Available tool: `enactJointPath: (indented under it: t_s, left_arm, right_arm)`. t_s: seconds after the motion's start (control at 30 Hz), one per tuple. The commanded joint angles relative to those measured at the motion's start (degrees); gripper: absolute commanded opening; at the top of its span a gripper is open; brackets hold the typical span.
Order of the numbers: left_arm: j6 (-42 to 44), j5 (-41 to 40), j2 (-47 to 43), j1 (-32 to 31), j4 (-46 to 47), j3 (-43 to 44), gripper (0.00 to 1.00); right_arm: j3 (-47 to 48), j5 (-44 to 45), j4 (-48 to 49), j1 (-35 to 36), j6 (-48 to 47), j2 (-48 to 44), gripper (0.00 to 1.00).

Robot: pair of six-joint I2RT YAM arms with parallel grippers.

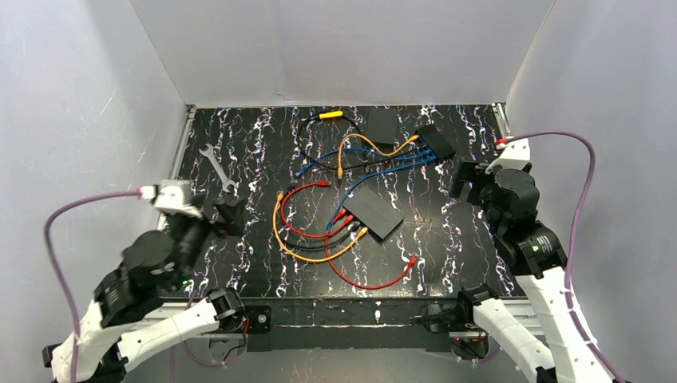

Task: Insert the plug into the switch port
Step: Reset both arms

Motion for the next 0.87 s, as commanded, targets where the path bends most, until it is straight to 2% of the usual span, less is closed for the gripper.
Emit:
enactJointPath:
  t_s: [0.0,0.27,0.4,0.63,0.83]
  left_arm:
    - [7.3,-8.7,-6.9,0.0,-4.6,0.4,0.98]
    - [11.9,-14.3,-14.2,0.0,-1.4,-5.5,0.98]
    - [13.4,-13.8,-15.3,0.0,0.8,-7.6,0.98]
    - [13.7,-13.7,-12.1,1.4,0.3,-8.0,0.98]
    - [13.7,-9.2,-12.1,4.8,1.8,-9.2,0.98]
  right_arm:
    - [1.1,6.3,0.1,-0.1,-1.6,-2.1,0.99]
    - [-2.6,9.8,3.3,0.1,-1.9,-4.9,0.99]
    - [-4.1,10.8,4.7,0.1,-2.4,-6.6,0.99]
    - [-6.5,11.0,6.5,0.1,-2.4,-7.9,0.99]
    - [-7.4,11.0,7.3,0.2,-2.6,-8.4,0.99]
